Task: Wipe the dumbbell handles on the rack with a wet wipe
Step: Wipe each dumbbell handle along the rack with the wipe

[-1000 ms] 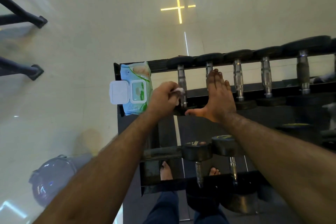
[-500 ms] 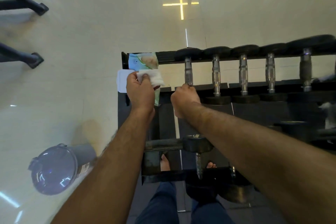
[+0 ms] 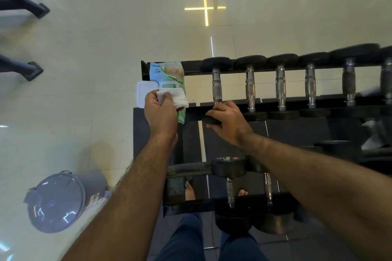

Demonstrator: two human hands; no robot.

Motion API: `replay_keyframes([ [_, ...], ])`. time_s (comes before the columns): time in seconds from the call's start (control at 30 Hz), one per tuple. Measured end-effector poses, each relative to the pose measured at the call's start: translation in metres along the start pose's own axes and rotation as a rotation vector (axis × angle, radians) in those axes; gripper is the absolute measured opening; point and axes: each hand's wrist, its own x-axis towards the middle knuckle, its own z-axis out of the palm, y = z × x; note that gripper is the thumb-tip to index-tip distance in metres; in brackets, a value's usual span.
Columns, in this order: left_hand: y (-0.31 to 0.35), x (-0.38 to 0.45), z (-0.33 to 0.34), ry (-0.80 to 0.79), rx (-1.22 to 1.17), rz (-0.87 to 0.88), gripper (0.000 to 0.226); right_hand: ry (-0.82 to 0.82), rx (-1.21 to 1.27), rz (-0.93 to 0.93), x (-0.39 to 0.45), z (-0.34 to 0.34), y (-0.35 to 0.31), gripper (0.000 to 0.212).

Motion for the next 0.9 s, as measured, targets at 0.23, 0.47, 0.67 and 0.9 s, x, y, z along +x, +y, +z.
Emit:
replay_keyframes([
  [0.23,0.006,-0.003,0.014,-0.062,0.099,0.032,0.021,-0.086,-0.001,-0.030,-0.001,-0.018,0.007,0.048],
  [0.47,0.001,-0.002,0.033,-0.139,0.214,0.110,0.014,-0.056,-0.200,-0.142,0.002,-0.042,0.029,0.073],
  [0.67,-0.008,0.018,0.063,-0.265,0.621,0.481,0.020,-0.225,-0.195,0.412,0.009,-0.053,0.068,0.163],
  [0.9,-0.024,0.029,0.110,-0.436,0.972,1.034,0.026,-0.196,-0.061,0.430,0.007,-0.040,0.071,0.183],
])
